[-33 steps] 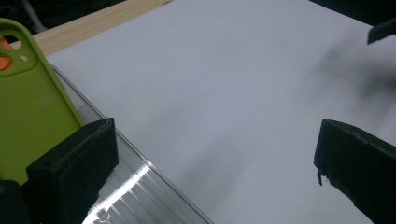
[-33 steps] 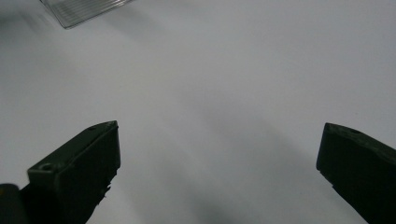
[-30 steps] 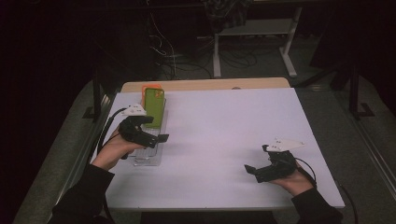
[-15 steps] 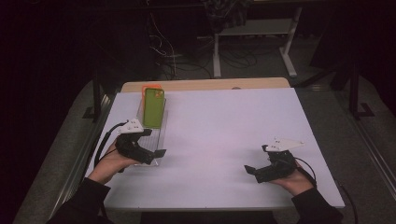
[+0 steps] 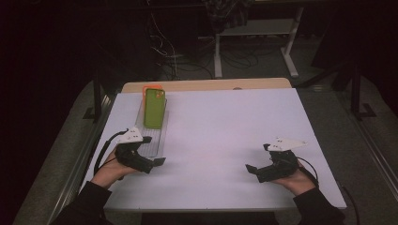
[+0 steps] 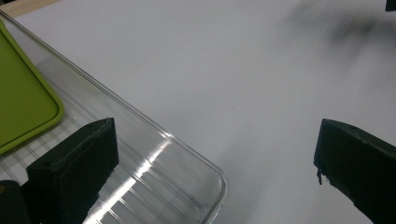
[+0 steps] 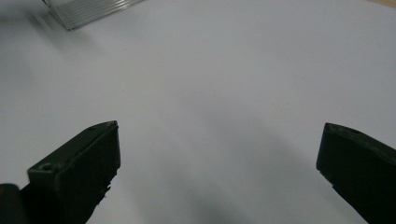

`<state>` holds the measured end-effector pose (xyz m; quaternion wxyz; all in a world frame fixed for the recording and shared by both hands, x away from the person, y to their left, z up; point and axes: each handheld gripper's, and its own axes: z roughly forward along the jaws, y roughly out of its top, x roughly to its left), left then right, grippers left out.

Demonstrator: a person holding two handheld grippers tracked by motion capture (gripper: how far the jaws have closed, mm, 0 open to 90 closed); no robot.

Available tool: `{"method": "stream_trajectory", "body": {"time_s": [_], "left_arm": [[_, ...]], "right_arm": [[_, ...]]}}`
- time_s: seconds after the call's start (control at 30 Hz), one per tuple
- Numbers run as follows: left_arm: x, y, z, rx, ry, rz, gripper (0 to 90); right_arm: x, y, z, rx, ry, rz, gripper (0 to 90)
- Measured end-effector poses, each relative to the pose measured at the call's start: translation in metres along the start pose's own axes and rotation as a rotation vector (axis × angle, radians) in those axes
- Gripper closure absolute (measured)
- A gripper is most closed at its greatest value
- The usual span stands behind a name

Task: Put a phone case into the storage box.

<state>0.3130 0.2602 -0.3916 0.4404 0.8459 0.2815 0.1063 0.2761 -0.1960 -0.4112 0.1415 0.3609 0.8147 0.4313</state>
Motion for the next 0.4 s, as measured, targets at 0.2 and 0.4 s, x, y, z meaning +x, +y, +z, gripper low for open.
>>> {"method": "stream_trajectory", "body": {"time_s": [0.2,0.4], "left_arm": [[-0.002,-0.0011,0.0024,0.006,-0.012,0.006,0.0],[-0.0032,-0.0008,0.0041,0.014,-0.017,0.018,0.0]], "right_arm": [[0.0,0.0012,-0.0008,-0.006,-0.004,0.003,0.0],[-0.0006,0.0005,-0.0002,-0.007,-0.007,0.0,0.0]]}}
